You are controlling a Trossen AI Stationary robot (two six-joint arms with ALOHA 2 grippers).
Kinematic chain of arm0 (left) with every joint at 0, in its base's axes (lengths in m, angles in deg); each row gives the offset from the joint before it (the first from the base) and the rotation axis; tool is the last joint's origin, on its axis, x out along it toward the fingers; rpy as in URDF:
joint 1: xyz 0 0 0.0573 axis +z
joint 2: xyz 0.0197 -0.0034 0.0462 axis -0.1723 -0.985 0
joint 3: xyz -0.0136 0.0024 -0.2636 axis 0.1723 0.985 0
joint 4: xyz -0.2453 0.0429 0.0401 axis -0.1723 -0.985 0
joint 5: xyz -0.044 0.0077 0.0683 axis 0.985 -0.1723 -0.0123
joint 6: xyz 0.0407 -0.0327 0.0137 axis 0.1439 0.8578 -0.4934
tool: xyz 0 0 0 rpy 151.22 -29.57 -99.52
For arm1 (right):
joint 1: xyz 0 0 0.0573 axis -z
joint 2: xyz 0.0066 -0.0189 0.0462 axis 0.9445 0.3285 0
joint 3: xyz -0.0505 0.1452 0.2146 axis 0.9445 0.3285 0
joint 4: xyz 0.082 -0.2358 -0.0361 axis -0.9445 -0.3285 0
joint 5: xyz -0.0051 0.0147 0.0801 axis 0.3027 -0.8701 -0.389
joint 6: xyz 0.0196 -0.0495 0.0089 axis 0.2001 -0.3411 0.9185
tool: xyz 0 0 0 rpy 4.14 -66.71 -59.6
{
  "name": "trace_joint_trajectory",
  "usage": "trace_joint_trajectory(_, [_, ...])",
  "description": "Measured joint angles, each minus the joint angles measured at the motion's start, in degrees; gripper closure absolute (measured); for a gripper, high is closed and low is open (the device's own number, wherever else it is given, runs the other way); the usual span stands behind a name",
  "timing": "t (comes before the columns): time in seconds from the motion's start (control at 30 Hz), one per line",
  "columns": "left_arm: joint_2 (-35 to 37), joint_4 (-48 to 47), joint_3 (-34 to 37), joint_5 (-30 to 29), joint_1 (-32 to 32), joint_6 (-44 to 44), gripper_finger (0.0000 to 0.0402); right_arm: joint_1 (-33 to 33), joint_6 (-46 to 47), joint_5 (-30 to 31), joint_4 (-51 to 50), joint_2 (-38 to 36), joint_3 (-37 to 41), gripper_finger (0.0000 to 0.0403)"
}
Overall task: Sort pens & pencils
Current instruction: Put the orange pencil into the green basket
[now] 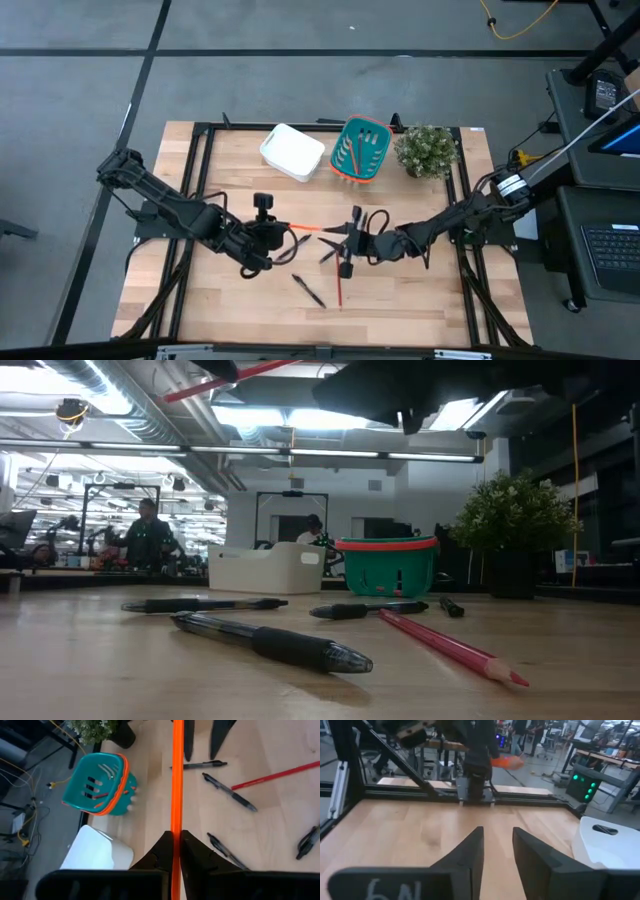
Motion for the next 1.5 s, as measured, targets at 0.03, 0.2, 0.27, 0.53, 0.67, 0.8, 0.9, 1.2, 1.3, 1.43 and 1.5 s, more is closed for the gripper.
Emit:
trace_joint_trajectory(0.03, [0.11,0.09,0.0,-0.01,0.01,-0.09,0.0387,0.24,-0.04,-0.57,-0.01,-0.01,0.0,0.0295])
trace_joint_trajectory(0.2, [0.62,1.85,0.02,-0.11,0.67,-2.19,0.0387,1.4,0.09,-0.79,0.82,-0.01,0.0,0.0255])
trace_joint_trajectory(0.27, [0.66,2.72,0.0,-0.08,1.04,-3.69,0.0387,1.91,0.17,-0.8,1.02,-0.01,0.0,0.0232])
trace_joint_trajectory(0.53, [0.61,4.5,0.0,1.03,3.04,-5.68,0.0387,4.5,-2.93,-6.47,6.73,-0.05,0.0,0.0175])
trace_joint_trajectory(0.67, [0.61,5.55,0.0,1.09,3.82,-6.13,0.0387,5.91,-4.33,-9.99,9.33,-0.03,0.0,0.0176])
trace_joint_trajectory(0.8, [0.61,5.53,0.0,1.11,4.02,-6.15,0.0387,7.14,-4.35,-12.14,9.72,-0.03,0.0,0.0184])
trace_joint_trajectory(0.9, [0.61,5.53,0.0,1.11,4.02,-6.17,0.0387,7.99,-4.46,-14.15,10.87,-0.03,0.0,0.0187])
trace_joint_trajectory(1.2, [0.61,5.49,0.0,1.11,4.02,-6.15,0.0387,9.54,-4.5,-18.82,13.43,-0.03,0.0,0.0188])
trace_joint_trajectory(1.3, [0.61,5.49,0.0,1.11,4.02,-6.15,0.0387,9.62,-4.5,-18.84,13.62,-0.03,-0.08,0.0189])
trace_joint_trajectory(1.43, [0.61,5.5,0.0,1.11,4.02,-6.13,0.0387,9.62,-5.37,-19.62,13.64,-0.03,-0.46,0.0189])
trace_joint_trajectory(1.5, [0.58,5.75,0.0,1.11,4.02,-6.13,0.0387,9.62,-5.38,-19.87,13.47,-0.03,-0.46,0.0189])
